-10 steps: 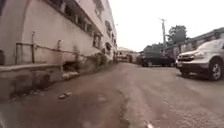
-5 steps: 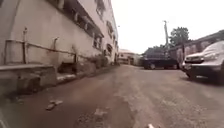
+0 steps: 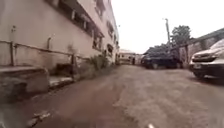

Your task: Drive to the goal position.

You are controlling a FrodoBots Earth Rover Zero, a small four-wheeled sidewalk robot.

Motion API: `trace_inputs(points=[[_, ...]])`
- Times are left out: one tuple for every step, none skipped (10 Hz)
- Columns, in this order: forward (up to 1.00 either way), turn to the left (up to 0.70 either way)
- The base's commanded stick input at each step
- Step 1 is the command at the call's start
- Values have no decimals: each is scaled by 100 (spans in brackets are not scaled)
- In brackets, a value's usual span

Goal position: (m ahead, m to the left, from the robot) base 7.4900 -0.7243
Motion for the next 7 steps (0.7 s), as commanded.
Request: trace_inputs(points=[[85, 0], [85, 0], [85, 0], [85, 0], [85, 0], [85, -3], [85, -7]])
